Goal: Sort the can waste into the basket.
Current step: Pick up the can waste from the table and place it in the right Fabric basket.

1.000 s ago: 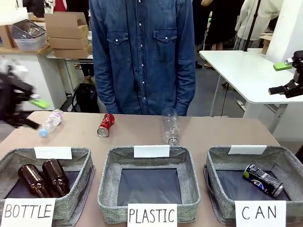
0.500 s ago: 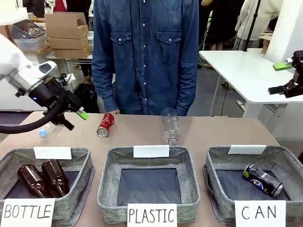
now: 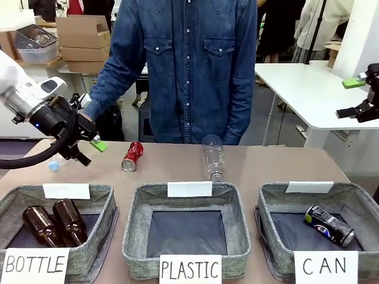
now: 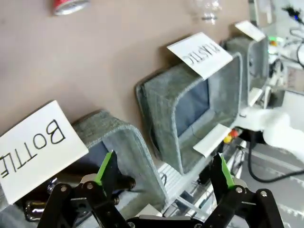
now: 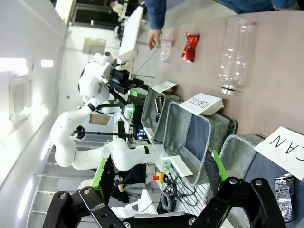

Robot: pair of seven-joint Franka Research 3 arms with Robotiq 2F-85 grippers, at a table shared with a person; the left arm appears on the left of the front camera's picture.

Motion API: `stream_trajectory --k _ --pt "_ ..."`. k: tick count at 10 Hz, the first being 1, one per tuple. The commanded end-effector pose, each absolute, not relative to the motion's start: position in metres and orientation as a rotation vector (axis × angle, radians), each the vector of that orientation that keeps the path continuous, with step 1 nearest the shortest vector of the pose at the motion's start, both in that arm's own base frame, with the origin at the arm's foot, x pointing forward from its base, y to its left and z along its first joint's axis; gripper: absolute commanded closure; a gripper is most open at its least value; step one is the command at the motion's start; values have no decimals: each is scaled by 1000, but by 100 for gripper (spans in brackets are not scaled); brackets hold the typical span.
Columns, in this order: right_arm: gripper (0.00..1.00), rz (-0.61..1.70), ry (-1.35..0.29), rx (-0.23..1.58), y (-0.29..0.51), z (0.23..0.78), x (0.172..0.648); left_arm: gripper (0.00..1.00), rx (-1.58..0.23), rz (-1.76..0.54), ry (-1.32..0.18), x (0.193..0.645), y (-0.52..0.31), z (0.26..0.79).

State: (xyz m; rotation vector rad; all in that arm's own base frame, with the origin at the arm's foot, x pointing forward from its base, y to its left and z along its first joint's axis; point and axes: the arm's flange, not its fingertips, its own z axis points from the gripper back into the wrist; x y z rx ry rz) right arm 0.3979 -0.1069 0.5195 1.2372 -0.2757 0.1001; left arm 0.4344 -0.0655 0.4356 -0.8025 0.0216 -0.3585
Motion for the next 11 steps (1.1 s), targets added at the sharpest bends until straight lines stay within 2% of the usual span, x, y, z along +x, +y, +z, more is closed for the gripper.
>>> stream_trajectory --k 1,2,3,4,5,8,11 --pt "0 122 -274 1227 -110 521 397 0 -919 -313 -80 392 10 479" --pt "0 122 -274 1227 -110 521 397 0 -913 -197 -167 347 52 509" --pt "0 122 -274 1227 -110 521 397 0 -834 -21 -266 305 83 529" --pt "0 122 -274 1227 -110 521 397 0 -804 40 -290 286 94 531" --pt "0 122 -274 1227 -110 521 397 0 -792 68 -274 289 96 521" --pt "0 122 -274 1227 -110 521 397 0 -787 72 -248 349 79 491" --pt "0 122 -274 1227 -110 521 397 0 -801 -21 -62 428 36 458"
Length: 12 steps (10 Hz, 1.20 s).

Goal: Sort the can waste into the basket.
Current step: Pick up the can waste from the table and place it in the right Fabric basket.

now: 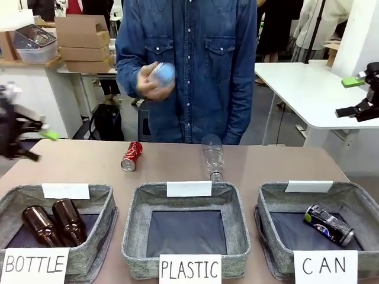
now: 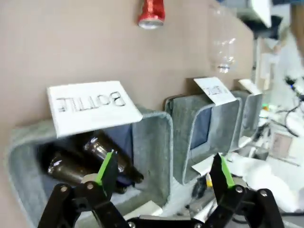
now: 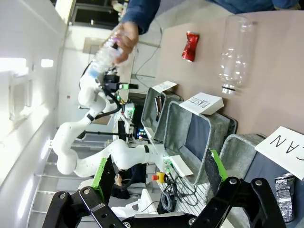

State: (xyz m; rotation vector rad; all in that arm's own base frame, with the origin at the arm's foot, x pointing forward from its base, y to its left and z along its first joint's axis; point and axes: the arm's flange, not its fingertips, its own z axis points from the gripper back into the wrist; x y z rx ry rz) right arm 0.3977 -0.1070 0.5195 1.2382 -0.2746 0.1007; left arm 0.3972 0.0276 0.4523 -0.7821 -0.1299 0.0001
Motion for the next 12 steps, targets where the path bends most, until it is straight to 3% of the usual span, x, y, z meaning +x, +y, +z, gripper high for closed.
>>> stream_trajectory --k 1,3,7,9,12 --pt "0 122 -274 1227 -110 521 397 0 -810 -4 -45 438 39 454" --pt "0 122 -274 1227 -110 521 397 0 -836 110 -153 415 69 469" --pt "0 122 -274 1227 -110 521 397 0 -990 195 -583 322 115 499" --pt "0 122 -274 1227 -110 521 397 0 -997 162 -539 330 107 493" --pt "0 122 -274 1227 -110 521 397 0 -953 64 -348 395 64 474"
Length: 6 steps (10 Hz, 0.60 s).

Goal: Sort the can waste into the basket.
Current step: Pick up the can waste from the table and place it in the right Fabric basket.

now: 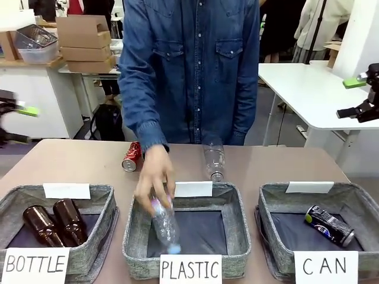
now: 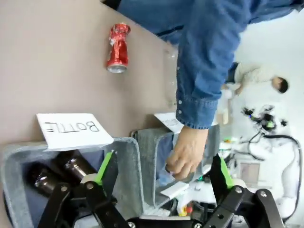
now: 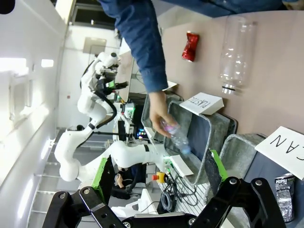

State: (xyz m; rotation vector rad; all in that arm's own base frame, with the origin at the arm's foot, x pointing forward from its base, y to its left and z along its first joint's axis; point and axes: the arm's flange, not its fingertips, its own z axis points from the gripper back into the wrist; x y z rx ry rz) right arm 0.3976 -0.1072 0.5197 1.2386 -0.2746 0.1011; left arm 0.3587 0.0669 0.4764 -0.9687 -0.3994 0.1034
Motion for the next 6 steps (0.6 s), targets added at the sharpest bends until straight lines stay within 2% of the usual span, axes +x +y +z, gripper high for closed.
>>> stream_trajectory --k 1,2,5,6 --pt "0 122 -274 1227 -110 521 397 0 -945 48 -280 414 55 467" --pt "0 122 -274 1227 -110 521 397 0 -958 45 -298 409 64 474" --pt "0 122 -274 1227 -110 521 397 0 -984 84 -435 358 90 485" --pt "0 122 -274 1227 -110 521 397 0 -967 52 -374 366 76 477"
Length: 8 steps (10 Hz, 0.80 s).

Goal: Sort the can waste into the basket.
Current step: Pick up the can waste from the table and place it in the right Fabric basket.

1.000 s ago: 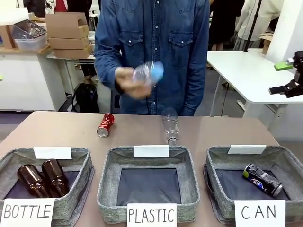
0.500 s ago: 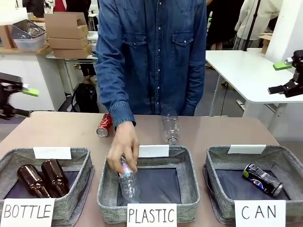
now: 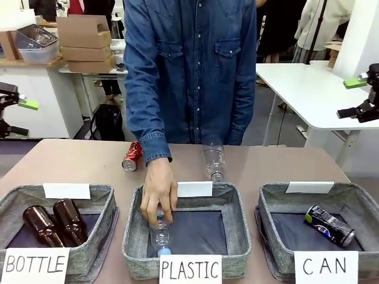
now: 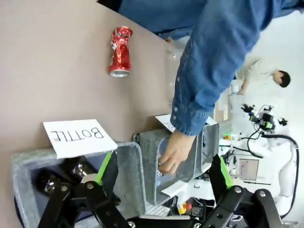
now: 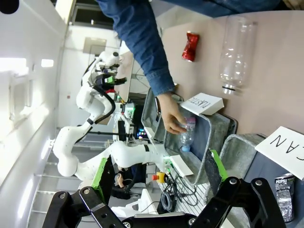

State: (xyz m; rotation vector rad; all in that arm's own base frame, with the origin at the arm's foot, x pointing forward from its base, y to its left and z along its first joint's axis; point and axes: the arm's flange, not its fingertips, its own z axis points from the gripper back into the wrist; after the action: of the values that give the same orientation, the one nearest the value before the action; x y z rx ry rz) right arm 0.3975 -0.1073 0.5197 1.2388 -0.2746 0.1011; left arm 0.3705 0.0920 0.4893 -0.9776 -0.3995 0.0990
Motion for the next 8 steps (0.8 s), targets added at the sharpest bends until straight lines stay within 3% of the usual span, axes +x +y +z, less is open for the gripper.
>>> stream_trajectory --k 1,8 --pt "0 122 -274 1227 -110 521 397 0 -933 31 -342 381 60 472" --pt "0 122 -274 1227 -110 521 397 0 -668 -141 -47 525 -89 397"
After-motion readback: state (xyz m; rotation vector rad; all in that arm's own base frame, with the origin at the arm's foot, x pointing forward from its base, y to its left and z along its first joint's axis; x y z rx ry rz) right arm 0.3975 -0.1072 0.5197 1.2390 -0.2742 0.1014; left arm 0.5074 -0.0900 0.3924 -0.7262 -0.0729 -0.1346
